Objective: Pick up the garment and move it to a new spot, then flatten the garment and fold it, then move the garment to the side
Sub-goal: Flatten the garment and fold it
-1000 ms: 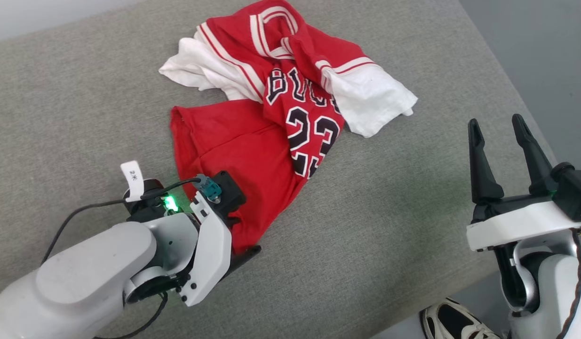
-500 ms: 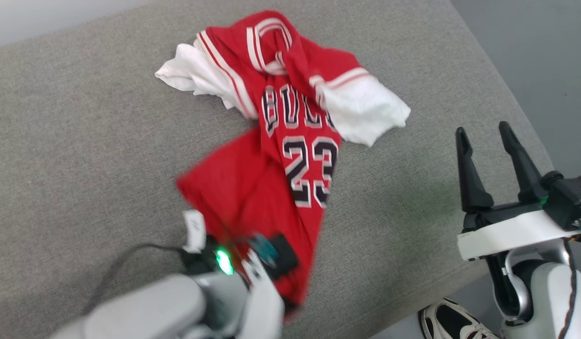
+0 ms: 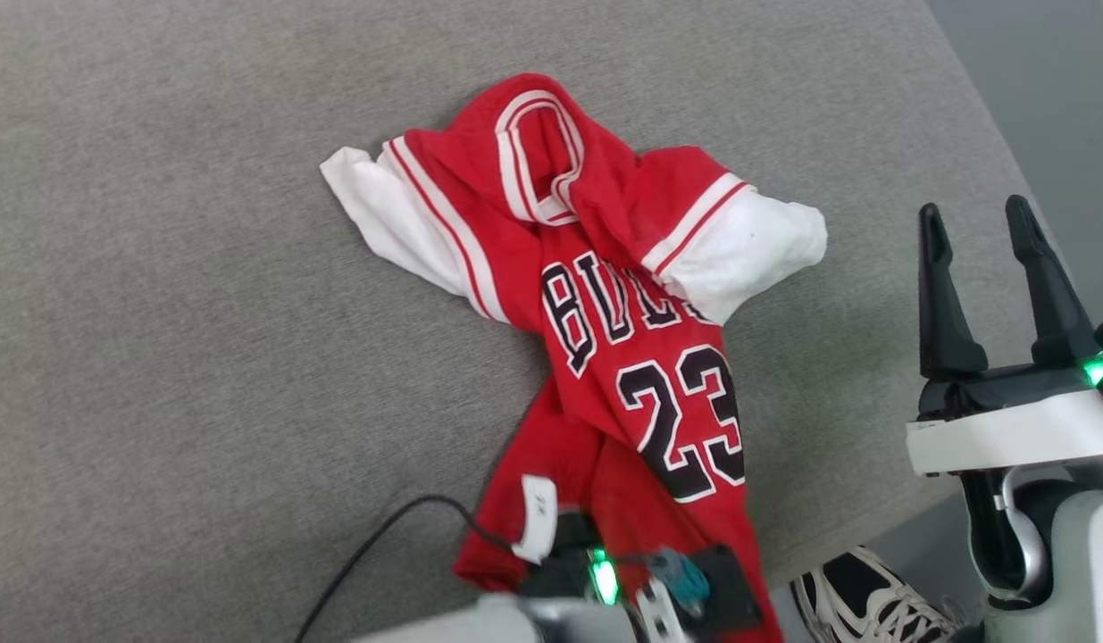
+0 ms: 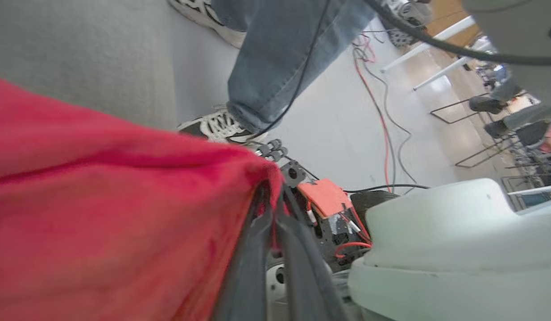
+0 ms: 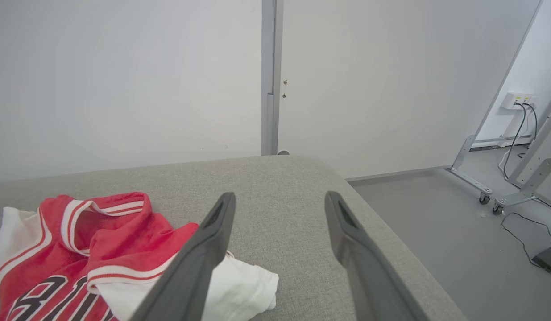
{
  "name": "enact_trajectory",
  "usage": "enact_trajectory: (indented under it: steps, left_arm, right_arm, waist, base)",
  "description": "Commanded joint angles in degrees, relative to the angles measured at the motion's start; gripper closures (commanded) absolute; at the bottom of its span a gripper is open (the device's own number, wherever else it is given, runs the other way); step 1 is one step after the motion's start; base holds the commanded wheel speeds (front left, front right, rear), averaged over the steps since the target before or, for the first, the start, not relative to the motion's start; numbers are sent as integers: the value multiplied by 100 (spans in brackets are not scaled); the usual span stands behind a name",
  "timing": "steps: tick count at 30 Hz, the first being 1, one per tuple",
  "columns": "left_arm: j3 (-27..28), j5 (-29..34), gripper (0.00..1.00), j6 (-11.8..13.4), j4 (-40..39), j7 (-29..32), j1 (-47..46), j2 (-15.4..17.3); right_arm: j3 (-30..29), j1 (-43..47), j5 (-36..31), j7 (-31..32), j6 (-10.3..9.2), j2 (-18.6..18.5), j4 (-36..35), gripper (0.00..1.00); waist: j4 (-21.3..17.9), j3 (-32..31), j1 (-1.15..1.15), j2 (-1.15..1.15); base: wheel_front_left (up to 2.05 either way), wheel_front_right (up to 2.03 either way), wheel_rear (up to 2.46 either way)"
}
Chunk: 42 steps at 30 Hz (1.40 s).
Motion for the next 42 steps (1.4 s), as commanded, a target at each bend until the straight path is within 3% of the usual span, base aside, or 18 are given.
enact_trajectory:
  steps: [1,6,15,21,28,34,39,42]
  left_arm:
    - [28,94,0,5,98,-158,-210,110]
    - [17,48,0,5,59,-467,-664,321]
    - [169,-734,0,5,-424,-555,-2111,1440]
    - [352,-1012,0,8,165,-497,-2981,2007]
    - [217,-1148,0,8,1479,-316,-3598,2284]
    - [125,-1497,0,8,2531,-147,-3731,2198]
    - [101,-1878,0,8,2823,-119,-3635,2094]
    - [58,-1775,0,9,2978,-85,-3656,2079]
  right_arm:
    - [-38,-33,-12,21,-4,7,-31,0]
    - [-157,58,-37,-11,-4,7,-111,0]
    - [-166,109,-36,0,-4,6,-66,0]
    - [-82,91,-47,-65,-4,7,-85,0]
    - [87,56,44,-181,-4,8,-18,0]
    - [221,24,129,-317,-4,7,102,0]
    - [292,28,166,-385,-4,8,177,0]
    - [325,30,197,-412,-4,7,213,0]
  waist:
    - [80,10,0,0]
    - [315,-67,0,0]
    - [610,-272,0,0]
    - [553,-184,0,0]
    - [278,16,0,0]
    - [52,156,0,0]
    - [-38,237,0,0]
    - [-83,278,0,0]
  base:
    - [0,0,0]
    - [0,0,0]
    - [0,0,0]
    - [0,0,0]
    - [0,0,0]
    - [0,0,0]
    - [0,0,0]
    - [0,0,0]
